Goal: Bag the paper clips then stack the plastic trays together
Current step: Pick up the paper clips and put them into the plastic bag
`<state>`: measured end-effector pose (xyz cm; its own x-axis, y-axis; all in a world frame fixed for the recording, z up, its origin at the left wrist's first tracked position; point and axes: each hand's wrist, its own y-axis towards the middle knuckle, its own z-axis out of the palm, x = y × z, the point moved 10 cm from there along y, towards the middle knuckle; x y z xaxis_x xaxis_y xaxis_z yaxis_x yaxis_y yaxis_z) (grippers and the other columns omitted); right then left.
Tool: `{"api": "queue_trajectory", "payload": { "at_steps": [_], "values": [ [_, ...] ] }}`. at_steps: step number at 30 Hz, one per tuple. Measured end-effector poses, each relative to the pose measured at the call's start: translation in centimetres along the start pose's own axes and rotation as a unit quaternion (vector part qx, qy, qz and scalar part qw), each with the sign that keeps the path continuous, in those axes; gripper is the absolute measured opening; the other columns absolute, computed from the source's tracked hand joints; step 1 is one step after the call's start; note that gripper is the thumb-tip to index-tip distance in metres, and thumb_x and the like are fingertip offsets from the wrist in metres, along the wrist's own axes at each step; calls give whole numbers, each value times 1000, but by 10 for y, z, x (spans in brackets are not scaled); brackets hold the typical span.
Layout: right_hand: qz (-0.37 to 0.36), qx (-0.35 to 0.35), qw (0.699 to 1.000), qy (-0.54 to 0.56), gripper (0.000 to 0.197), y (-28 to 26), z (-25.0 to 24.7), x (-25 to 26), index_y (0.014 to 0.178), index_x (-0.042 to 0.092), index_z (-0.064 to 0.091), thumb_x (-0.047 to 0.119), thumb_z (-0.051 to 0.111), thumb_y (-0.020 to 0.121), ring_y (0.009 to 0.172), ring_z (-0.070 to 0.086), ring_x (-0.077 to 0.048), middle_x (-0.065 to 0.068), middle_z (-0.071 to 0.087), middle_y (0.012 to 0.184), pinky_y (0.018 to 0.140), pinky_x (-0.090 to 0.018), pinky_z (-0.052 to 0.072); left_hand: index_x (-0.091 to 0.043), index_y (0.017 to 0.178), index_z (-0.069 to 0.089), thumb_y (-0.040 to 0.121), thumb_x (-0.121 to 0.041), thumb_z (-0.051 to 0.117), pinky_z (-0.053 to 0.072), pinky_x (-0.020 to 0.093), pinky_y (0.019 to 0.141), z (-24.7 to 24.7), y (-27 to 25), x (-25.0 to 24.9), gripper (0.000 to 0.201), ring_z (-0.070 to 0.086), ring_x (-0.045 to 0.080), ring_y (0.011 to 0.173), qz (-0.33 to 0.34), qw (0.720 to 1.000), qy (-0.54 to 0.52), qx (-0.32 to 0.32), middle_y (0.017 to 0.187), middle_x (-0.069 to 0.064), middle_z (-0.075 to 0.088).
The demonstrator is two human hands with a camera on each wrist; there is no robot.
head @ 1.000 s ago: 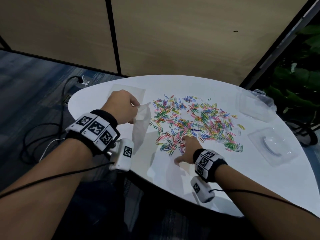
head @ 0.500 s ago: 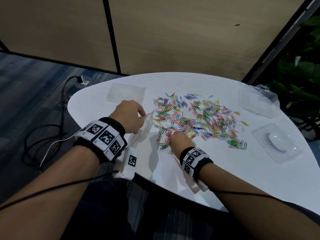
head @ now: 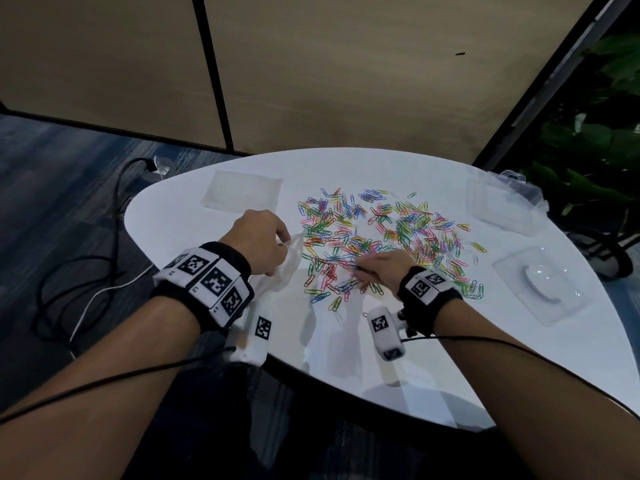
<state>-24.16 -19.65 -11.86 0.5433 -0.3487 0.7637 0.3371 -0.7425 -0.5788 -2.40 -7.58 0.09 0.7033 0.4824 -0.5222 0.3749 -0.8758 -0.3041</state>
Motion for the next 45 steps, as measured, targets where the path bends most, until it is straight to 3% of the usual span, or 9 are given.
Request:
{"api": "queue_trajectory", "payload": {
  "at_steps": [6, 15, 19, 25, 28, 31, 35, 40, 45],
  "values": [
    [-52, 144, 934, 322, 20, -47, 40, 76, 105, -12, 65, 1, 63, 91, 89, 73, -22, -18, 73, 92, 76, -21, 59, -12, 108, 71, 92, -4, 53, 62, 29, 69, 5, 0, -2, 25, 74, 18, 56, -7, 1000, -24, 2, 77, 10, 76],
    [-73, 86, 993, 39, 29, -61, 90, 60, 107, -4, 70, -5, 65, 78, 77, 69, -24, -17, 72, 88, 83, -36, 60, -11, 101, 73, 90, -2, 57, 64, 32, 77, 24, -9, -21, 21, 77, 20, 64, 17, 997, -60, 34, 68, 11, 75],
    [-188, 15, 931, -313, 35, -67, 88, 78, 120, 12, 69, 3, 56, 88, 101, 66, -20, -6, 70, 112, 89, -21, 49, -7, 107, 73, 90, 1, 57, 64, 37, 79, 27, -9, -17, 25, 77, 22, 64, 5, 997, -65, 41, 78, 13, 76],
    [-258, 13, 941, -219, 19, -83, 57, 106, 96, 13, 78, 4, 64, 85, 80, 72, -15, -3, 76, 90, 84, -29, 58, -10, 109, 74, 89, 1, 53, 60, 29, 76, 0, -9, -10, 31, 76, 19, 67, -12, 1000, -3, -21, 76, 12, 76],
    [-164, -15, 920, -355, 11, -68, 22, 77, 95, 13, 74, 11, 69, 85, 75, 68, -13, -3, 73, 95, 79, -31, 60, -8, 110, 74, 89, 0, 54, 61, 30, 79, -18, -7, -1, 31, 76, 21, 68, -24, 999, -2, -45, 82, 13, 77],
    [29, 47, 852, -521, 46, -56, 9, -1, 112, 4, 63, 29, 80, 78, 92, 71, -24, -9, 68, 113, 83, -37, 59, -11, 105, 75, 87, 1, 52, 61, 27, 74, -29, -6, 7, 32, 73, 14, 59, -33, 998, -6, -60, 72, 9, 76],
    [35, 19, 901, -432, 79, -49, 27, -39, 122, 13, 47, 44, 88, 62, 96, 62, -21, -5, 55, 118, 81, -31, 53, -12, 104, 75, 87, 1, 50, 64, 34, 77, -38, -7, 14, 32, 76, 21, 63, -40, 997, -19, -70, 81, 12, 77],
    [-93, -65, 928, -356, 58, -34, 57, -13, 113, 19, 52, 30, 85, 66, 91, 51, -15, -3, 50, 115, 74, -22, 40, -12, 103, 75, 89, 0, 51, 64, 33, 75, -40, -8, 21, 30, 75, 18, 58, -39, 996, -26, -71, 81, 10, 76],
    [-138, -97, 930, -328, 51, -15, 69, 14, 122, 15, 52, 10, 76, 78, 96, 60, -23, -11, 41, 132, 84, -27, 50, -13, 101, 75, 87, 0, 52, 65, 34, 74, -38, -5, 25, 29, 73, 15, 56, -43, 996, -33, -66, 77, 10, 76]
  ]
}}
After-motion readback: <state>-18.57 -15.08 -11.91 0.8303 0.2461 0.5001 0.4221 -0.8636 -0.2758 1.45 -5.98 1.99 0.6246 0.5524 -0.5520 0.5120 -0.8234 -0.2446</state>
